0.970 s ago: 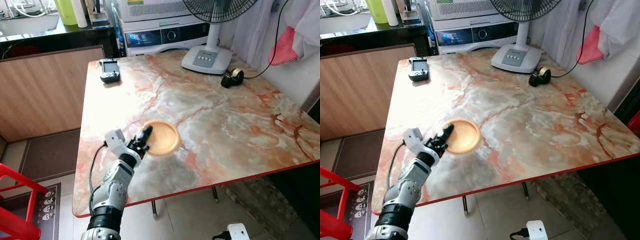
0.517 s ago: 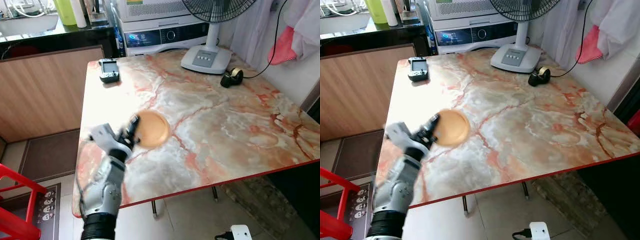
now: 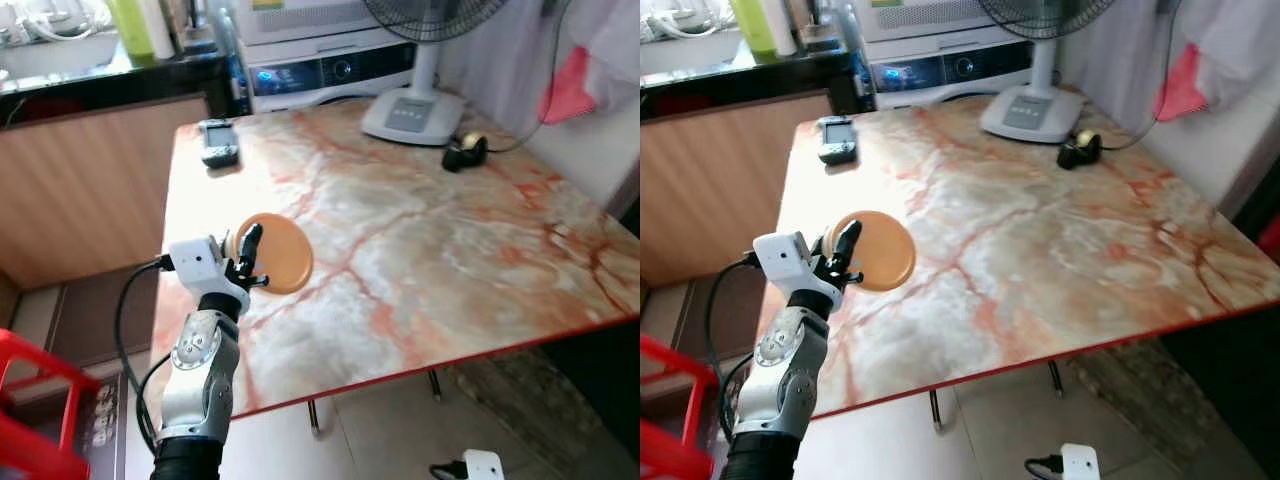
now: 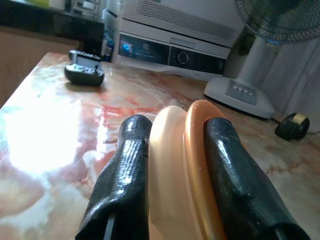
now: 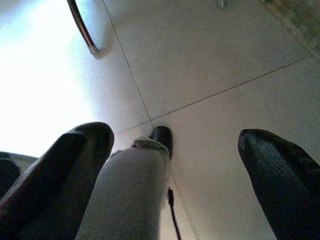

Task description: Restocking fridge

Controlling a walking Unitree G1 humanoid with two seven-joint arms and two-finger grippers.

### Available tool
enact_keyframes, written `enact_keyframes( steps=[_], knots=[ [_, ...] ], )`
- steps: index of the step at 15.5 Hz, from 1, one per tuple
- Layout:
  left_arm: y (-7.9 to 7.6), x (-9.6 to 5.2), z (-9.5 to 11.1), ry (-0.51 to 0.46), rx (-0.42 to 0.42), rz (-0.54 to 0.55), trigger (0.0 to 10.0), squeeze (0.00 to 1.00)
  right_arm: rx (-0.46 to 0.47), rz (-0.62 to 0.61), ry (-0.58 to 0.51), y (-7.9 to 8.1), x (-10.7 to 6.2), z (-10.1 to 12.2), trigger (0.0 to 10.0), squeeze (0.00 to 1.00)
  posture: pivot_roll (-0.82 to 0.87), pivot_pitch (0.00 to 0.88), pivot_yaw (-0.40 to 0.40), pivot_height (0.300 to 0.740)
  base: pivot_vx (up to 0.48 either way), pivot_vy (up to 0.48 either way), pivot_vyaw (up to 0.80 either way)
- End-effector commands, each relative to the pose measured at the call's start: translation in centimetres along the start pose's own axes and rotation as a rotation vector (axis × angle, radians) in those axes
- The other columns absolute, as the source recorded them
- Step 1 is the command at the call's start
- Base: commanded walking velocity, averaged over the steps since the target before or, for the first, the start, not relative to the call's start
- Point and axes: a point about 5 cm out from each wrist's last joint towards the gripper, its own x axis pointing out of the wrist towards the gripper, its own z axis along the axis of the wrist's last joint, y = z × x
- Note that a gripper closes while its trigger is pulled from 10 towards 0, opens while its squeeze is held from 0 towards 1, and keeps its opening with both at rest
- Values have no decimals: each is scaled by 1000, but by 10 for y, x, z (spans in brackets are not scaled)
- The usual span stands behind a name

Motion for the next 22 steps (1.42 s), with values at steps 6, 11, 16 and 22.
enact_keyframes(
  steps=[6,11,16,22],
  knots=[
    [-8,2,9,-32,74,-36,10000,0,0,-15,9,-3,-1,-2,10000,0,-63,0,50,740,0,0,-800],
    [-13,4,8,-30,128,-58,10000,0,-3,-21,10,-3,0,-1,10000,0,-69,0,49,740,0,-156,-800],
    [-14,5,9,-35,136,-59,10000,0,-14,-19,9,-4,0,1,10000,0,-68,0,45,740,0,0,-800],
    [-16,5,9,-36,131,-64,10000,0,-21,-16,13,-5,0,1,10000,0,-70,0,40,740,0,0,-800]
  ],
)
